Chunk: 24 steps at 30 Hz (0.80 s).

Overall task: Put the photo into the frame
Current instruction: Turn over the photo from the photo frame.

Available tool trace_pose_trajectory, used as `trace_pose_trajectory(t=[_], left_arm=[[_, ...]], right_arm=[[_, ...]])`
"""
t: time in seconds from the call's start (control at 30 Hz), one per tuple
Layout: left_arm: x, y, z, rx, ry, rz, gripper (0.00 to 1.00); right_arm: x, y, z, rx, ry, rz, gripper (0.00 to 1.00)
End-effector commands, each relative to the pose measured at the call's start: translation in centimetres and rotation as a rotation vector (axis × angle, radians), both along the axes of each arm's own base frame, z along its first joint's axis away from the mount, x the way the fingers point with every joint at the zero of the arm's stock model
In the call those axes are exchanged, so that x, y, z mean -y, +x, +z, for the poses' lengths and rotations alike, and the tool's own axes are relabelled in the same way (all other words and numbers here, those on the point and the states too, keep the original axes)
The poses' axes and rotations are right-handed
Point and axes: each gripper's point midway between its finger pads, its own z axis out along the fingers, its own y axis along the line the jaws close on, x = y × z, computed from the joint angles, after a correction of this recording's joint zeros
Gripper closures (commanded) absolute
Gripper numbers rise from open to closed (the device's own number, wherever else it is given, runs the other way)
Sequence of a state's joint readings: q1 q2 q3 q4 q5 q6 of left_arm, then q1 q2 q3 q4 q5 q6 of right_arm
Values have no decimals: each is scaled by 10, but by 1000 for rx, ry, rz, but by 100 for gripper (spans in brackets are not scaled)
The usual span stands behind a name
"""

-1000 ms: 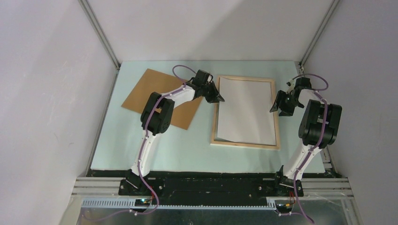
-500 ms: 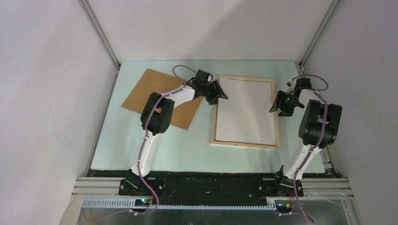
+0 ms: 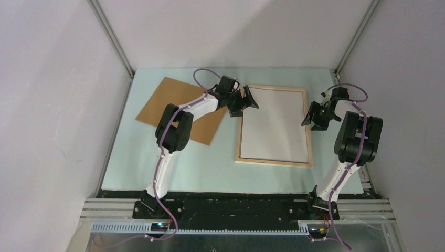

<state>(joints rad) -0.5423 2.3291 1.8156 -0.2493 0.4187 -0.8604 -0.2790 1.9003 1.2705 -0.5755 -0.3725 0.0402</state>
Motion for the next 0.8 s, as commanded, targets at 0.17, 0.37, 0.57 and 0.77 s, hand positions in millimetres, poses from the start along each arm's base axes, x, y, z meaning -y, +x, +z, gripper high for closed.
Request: trace_pose_trajectory(t=[0.17,0.37,0.57,0.77], left_arm=[[-12,7,60,154,30,-9,0],[-20,5,80,220,53,-29,0],[-37,1,100,339,131,-59,0],[-77,-10,110,470,274,-100,0]], right_arm=[[5,10,21,56,-4,0,40],[7,9,31,80,9,-4,38],[4,10,48,129,30,9,32],[-2,14,74,212,-5,39,26]])
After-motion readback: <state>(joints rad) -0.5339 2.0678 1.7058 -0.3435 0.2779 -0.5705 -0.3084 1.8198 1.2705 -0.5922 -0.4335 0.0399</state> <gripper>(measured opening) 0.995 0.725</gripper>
